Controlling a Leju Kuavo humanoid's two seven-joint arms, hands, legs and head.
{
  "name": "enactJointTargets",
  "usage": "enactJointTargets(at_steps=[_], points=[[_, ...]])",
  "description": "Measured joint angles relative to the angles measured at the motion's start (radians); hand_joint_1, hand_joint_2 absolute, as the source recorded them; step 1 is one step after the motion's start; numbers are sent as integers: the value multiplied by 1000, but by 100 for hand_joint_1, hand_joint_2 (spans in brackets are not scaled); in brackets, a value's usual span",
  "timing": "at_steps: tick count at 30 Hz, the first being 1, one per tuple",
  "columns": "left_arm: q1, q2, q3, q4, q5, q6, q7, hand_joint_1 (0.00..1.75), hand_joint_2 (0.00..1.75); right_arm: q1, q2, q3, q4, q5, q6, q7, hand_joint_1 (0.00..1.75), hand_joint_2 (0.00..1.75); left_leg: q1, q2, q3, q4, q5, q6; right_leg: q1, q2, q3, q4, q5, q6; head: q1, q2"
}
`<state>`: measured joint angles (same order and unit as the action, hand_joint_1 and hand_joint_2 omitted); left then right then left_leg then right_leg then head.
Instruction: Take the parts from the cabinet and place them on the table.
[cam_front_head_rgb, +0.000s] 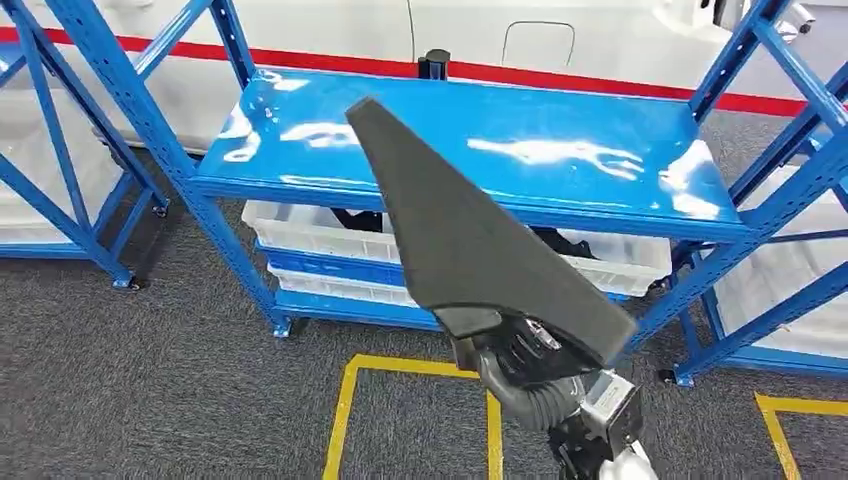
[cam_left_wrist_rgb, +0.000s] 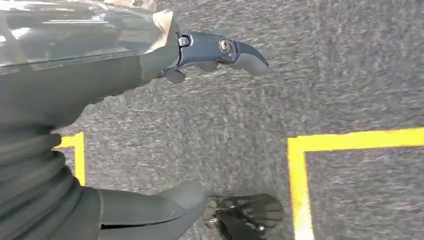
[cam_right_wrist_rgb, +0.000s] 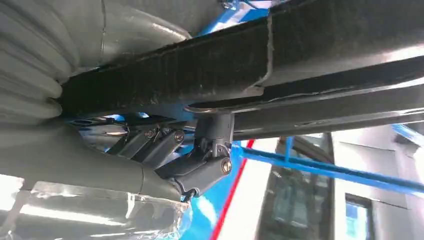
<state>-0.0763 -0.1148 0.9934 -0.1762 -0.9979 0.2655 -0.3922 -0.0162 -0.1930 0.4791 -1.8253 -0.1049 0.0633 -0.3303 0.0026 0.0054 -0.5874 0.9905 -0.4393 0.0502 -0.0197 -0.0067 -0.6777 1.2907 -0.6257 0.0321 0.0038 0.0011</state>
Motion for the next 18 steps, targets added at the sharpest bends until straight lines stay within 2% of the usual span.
enactJointTargets(at_steps=[1, 2, 3, 4, 5, 6, 7, 9, 10, 11, 12, 13, 14, 15, 16, 17, 18], points=[[0, -1, 0, 0, 0, 0, 0, 0, 175, 9, 0, 1, 13, -2, 5, 14, 171, 175, -2, 0, -19, 0, 14, 0, 0, 0, 15, 21, 17, 12, -1, 0], [1, -1, 0, 0, 0, 0, 0, 0, 175, 18, 0, 2, 25, -4, 10, 21, 171, 175, -2, 0, -33, 2, 25, -1, 1, 1, 42, 2, 45, 23, 0, 0], [1, -1, 0, 0, 0, 0, 0, 0, 175, 30, 0, 3, 41, -7, 17, 26, 171, 175, -3, 0, -50, 3, 38, -4, 2, 1, 97, -61, 84, 35, -1, 0], [1, -2, 0, 0, 0, 0, 0, 0, 175, 38, 0, 5, 53, -12, 21, 26, 171, 175, -3, -2, -63, 5, 49, -8, 3, 0, 156, -141, 97, 35, -1, 0], [1, -2, 0, 0, 0, 0, 0, 0, 175, 45, -1, 6, 60, -18, 25, 22, 171, 175, -4, -3, -72, 9, 59, -13, 5, 0, 230, -242, 80, 23, -1, 0], [1, -2, 0, 0, -2, 0, 0, 0, 175, 47, 0, 6, 65, -24, 29, 14, 171, 175, -9, -3, -80, 15, 67, -18, 16, 1, 290, -343, 52, 14, 1, 0], [2, -2, 0, 0, -5, 1, 0, 0, 175, 50, 0, 7, 71, -32, 32, 1, 171, 175, -9, -1, -80, 11, 81, -24, 17, 3, 276, -343, 45, 11, -5, 0], [3, -2, 0, 0, -6, 3, 0, 0, 175, 52, 1, 7, 72, -43, 33, -15, 171, 175, -8, 0, -81, 6, 100, -34, 21, 5, 266, -334, 56, -2, -5, 0], [6, 0, 0, 0, -6, 3, 0, 0, 175, 53, 2, 7, 72, -45, 32, -17, 171, 175, -5, -4, -86, 9, 99, -39, 1, 4, 257, -337, 68, -14, -5, 0], [7, 1, 0, 0, -7, 3, 0, 0, 175, 52, 4, 7, 72, -50, 32, -20, 171, 175, -1, -7, -96, 29, 49, -48, 1, 1, 246, -336, 80, -21, -7, 0], [9, 0, 0, 0, -7, 3, 0, 0, 175, 52, 8, 7, 71, -52, 32, -21, 171, 175, 3, -7, -109, 84, -30, -54, 1, -2, 234, -335, 93, -36, -10, 0], [9, -1, 0, 0, -7, 3, 0, 0, 175, 52, 10, 6, 71, -53, 32, -22, 171, 175, 5, -8, -123, 153, -92, -59, 2, -3, 221, -335, 104, -38, -12, 0], [9, -1, 0, 0, -8, 3, 0, 0, 175, 53, 12, 6, 71, -53, 32, -22, 171, 175, 7, -8, -134, 223, -134, -65, 4, -3, 209, -335, 115, -38, -11, 0], [8, -1, 0, 0, -8, 3, 0, 0, 175, 53, 12, 6, 71, -54, 32, -22, 171, 175, 10, -8, -141, 292, -150, -70, 4, -5, 195, -332, 127, -38, -11, 0], [8, -1, 0, 0, -8, 3, 0, 0, 175, 53, 12, 6, 71, -54, 32, -23, 171, 175, 12, -8, -134, 323, -130, -73, 4, -5, 183, -327, 137, -34, -11, 0], [8, -1, 0, 0, -8, 3, 0, 0, 175, 53, 13, 6, 71, -55, 32, -25, 171, 175, 16, -8, -110, 316, -93, -76, 3, -5, 165, -320, 146, -31, -11, 0], [7, 0, 0, 0, -8, 1, 0, 0, 175, 53, 15, 5, 69, -56, 31, -27, 171, 175, 20, -7, -71, 276, -55, -78, 1, -4, 148, -310, 150, -24, -12, 0]])
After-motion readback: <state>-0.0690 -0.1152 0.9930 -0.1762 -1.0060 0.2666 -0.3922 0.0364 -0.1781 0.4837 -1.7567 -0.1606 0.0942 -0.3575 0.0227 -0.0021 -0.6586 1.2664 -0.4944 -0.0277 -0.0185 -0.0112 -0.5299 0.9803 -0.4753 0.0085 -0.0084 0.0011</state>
